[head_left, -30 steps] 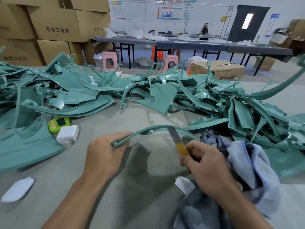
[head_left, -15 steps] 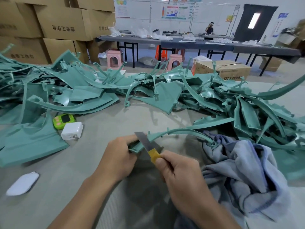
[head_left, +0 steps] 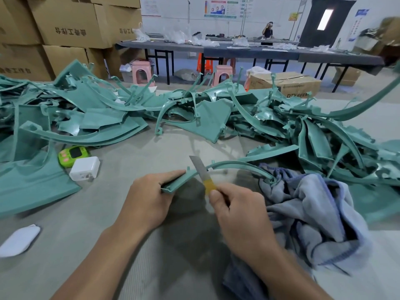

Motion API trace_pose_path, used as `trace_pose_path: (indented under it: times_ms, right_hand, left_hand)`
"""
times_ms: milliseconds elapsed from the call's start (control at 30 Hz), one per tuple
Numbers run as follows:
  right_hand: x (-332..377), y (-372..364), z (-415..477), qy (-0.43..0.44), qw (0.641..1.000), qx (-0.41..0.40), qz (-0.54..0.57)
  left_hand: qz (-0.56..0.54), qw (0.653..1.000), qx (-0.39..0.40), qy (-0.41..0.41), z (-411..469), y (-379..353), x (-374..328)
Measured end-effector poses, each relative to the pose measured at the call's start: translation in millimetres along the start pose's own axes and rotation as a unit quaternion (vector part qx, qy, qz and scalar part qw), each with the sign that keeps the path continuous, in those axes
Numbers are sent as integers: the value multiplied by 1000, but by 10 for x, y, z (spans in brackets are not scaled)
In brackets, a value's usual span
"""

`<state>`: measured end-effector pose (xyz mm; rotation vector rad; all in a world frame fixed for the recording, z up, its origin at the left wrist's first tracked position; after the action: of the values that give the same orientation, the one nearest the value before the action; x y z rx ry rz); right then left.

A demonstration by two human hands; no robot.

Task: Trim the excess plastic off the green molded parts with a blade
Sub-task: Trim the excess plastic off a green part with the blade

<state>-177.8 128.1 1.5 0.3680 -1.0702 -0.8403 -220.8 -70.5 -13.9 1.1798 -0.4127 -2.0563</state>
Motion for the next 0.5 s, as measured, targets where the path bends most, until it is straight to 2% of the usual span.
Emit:
trace_pose_path:
  times_ms: [133,200,300,400,500]
  right_hand:
    - [-350,240,151,-144,982,-103,-71]
    - [-497,340,181,-177,967,-144,-110]
    - [-440,331,175,-122,977,-163,-69]
    - [-251,204,133,-19,995,-101,21]
    - [-280,134,166,-22,997,-71,-5]
  left_hand:
    - [-24,1000,7,15,36,22,-61]
    - [-26,1000,5,9,30,37,-82]
    - [-33,999,7,22,18,55,-81]
    - [-33,999,5,30,18,66,-110]
    - [-34,998,-16,54,7,91,-96]
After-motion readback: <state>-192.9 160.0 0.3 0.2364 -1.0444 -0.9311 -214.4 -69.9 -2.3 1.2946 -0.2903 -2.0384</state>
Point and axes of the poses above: each hand's wrist, its own z-axis towards the middle knuckle, its own y-axis out of the back of the hand, x = y × z, the point moved 4 cm from there along z, towards the middle knuckle, and after that the axes turned 11 degrees about -x, right-handed, at the moved point
